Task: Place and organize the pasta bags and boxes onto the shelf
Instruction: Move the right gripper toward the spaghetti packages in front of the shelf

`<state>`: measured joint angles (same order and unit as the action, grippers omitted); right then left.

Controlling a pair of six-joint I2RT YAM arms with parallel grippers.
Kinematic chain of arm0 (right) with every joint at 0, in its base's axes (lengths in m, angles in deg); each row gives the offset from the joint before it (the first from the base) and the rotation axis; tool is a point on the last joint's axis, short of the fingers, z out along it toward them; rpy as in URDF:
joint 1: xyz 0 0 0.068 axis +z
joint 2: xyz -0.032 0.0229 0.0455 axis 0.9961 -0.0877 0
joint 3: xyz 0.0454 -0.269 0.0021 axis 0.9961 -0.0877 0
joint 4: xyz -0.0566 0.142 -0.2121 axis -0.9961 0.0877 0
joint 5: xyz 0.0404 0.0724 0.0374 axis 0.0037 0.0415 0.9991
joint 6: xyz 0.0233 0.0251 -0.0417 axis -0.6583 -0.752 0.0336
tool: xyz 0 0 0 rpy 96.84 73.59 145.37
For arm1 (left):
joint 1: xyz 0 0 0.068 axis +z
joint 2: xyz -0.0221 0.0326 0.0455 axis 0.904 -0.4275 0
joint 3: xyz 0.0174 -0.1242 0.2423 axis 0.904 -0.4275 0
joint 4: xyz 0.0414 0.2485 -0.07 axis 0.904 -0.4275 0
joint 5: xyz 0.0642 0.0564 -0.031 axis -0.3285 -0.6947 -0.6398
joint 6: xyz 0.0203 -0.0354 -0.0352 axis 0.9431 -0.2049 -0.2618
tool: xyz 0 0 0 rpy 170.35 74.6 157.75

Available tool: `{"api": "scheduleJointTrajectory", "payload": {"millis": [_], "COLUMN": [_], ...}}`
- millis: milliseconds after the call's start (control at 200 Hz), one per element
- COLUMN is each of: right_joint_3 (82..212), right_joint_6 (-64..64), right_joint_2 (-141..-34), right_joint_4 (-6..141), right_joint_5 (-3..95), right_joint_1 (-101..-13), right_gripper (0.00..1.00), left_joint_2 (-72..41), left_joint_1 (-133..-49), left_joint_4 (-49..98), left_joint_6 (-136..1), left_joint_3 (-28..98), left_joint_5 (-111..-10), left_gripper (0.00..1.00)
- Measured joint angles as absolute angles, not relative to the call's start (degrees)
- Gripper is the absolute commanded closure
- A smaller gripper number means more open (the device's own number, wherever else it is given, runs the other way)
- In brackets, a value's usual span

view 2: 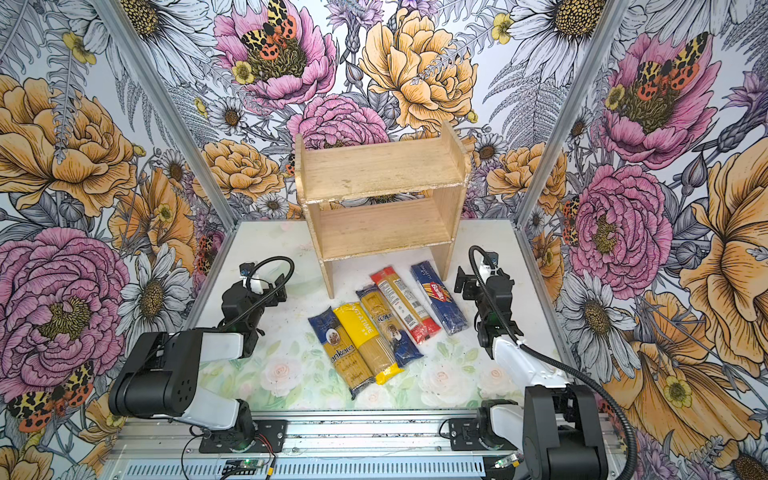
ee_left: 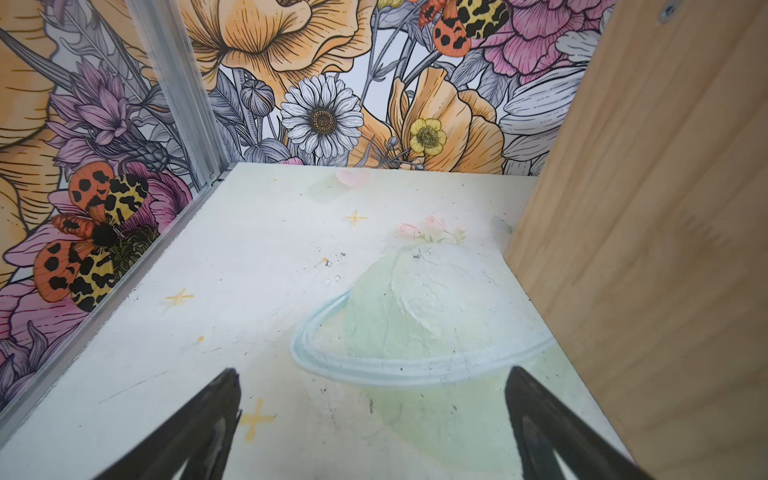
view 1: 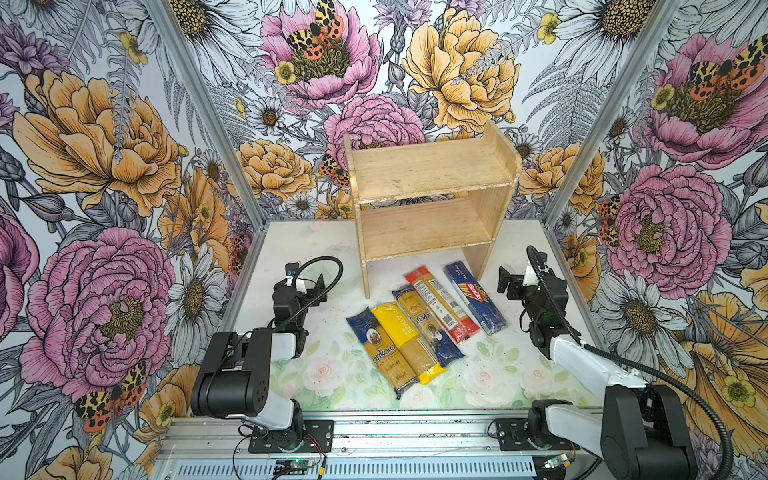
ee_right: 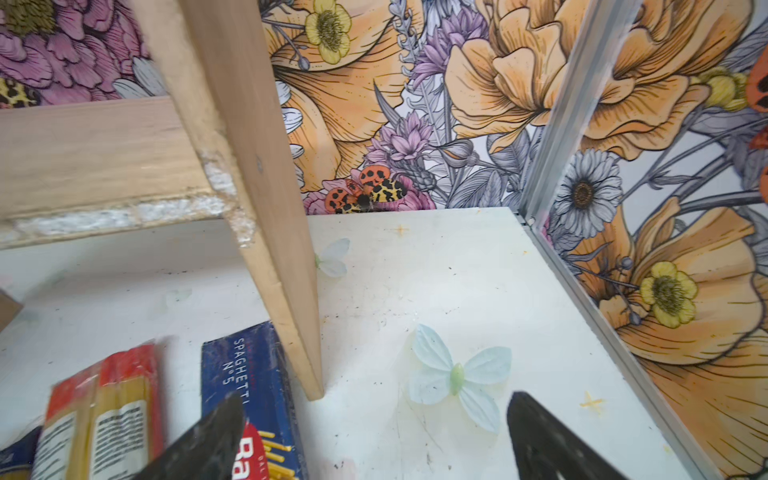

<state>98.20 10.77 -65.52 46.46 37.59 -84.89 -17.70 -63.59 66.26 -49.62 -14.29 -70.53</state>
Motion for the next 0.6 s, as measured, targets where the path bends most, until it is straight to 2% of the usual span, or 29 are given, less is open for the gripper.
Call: {"api": "scheduleJointTrajectory", "payload": {"millis": [365, 600], "right_joint_3": [104.1, 104.9], "right_joint_6": [3.8, 1.1], "right_joint_2": [-63.1, -59.2], "right_joint_4": [61.8, 68.4], "right_joint_5": [56.0, 60.1], "right_joint_1": [-83.5, -76.5], "right_gripper": [0.01, 0.02], "left_joint_2": [-5.0, 2.7], "left_joint_1": [-66.0, -68.3], "left_joint_4": [44.1, 33.1], "left_joint_6": [-54.3, -58.1], "left_joint_3": [-5.0, -4.9], "left_joint_5": [-65.0, -61.5], "left_gripper": [0.01, 0.01]}}
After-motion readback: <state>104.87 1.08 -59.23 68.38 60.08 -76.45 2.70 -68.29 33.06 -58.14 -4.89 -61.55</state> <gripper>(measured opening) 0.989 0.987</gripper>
